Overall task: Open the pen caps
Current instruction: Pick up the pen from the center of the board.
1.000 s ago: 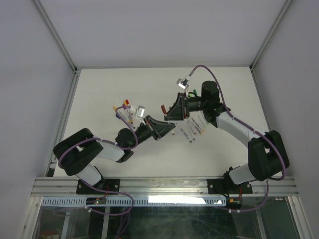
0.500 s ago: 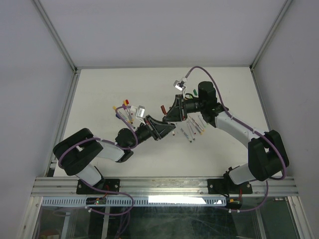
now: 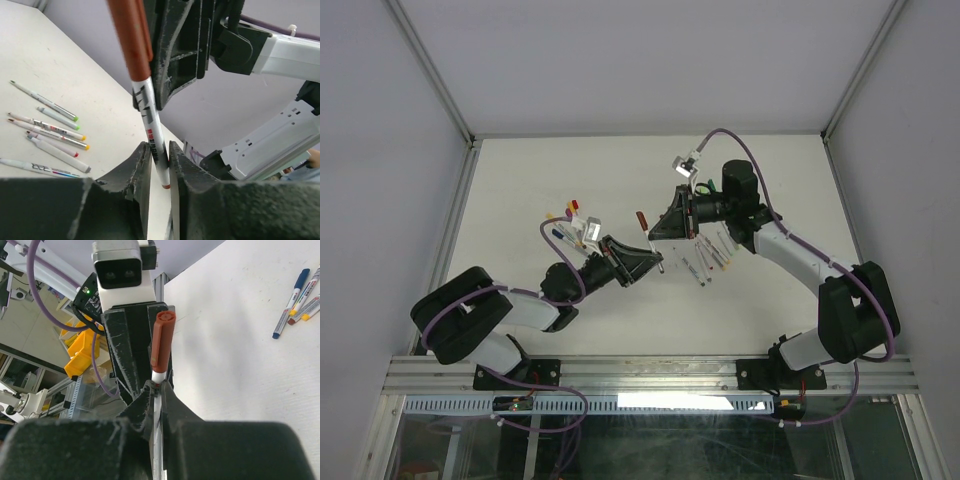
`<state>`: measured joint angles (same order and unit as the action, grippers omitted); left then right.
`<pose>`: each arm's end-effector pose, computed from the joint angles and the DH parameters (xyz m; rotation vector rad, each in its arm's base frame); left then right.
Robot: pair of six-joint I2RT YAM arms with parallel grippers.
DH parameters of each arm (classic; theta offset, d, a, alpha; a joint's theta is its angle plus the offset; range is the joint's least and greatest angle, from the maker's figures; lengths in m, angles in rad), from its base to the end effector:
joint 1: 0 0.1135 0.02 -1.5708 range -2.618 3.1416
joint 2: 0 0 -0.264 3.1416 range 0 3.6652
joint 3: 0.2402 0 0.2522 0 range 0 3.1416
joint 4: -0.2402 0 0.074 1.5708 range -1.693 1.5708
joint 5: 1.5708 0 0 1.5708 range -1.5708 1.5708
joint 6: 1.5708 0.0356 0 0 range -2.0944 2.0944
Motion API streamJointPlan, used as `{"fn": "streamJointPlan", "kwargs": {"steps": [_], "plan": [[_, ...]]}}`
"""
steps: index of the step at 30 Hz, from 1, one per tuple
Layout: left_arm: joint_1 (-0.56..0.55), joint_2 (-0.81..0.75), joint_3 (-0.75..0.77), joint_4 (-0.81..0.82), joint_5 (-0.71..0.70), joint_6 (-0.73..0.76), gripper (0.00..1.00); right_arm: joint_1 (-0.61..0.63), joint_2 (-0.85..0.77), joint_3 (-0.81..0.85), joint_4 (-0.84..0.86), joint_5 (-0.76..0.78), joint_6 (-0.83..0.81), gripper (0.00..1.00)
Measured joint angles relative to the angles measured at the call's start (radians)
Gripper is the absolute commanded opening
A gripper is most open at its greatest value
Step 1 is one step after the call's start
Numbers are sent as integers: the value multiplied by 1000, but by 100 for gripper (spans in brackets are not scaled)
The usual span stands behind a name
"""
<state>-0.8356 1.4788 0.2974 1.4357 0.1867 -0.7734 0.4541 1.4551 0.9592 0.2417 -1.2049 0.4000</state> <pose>0.1626 -0.1897 0.2000 0.2236 1.4635 -1.4647 0.2707 0.1691 0.2901 -0.9798 1.7278 1.6595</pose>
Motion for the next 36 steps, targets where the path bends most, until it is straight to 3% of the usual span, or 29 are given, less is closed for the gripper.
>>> {"fn": "streamJointPlan", "kwargs": {"steps": [5,7,12,17,18,20,23,24,33,36], "plan": [[29,20,3,2,5,-27,0,2,4,1,18,9,-2,0],[39,32,8,2,13,-36,0,2,13,1,21,16,-2,1],[52,47,11,-5,29,-49,0,4,31,2,14,28,-12,22],[53,47,37,-6,31,-49,0,31,37,6,-22,36,-37,26],[55,47,42,-5,32,-50,0,38,39,6,-29,39,-44,24],[59,47,43,-7,37,-51,0,42,43,12,-37,45,-54,0],[62,47,43,-10,39,-55,0,44,45,19,-45,51,-68,0],[64,47,43,-11,41,-56,3,44,45,19,-46,55,-71,0],[64,43,40,6,72,-54,69,34,42,19,-61,54,-80,0],[66,15,16,8,82,-42,82,24,42,19,-64,48,-80,0]]}}
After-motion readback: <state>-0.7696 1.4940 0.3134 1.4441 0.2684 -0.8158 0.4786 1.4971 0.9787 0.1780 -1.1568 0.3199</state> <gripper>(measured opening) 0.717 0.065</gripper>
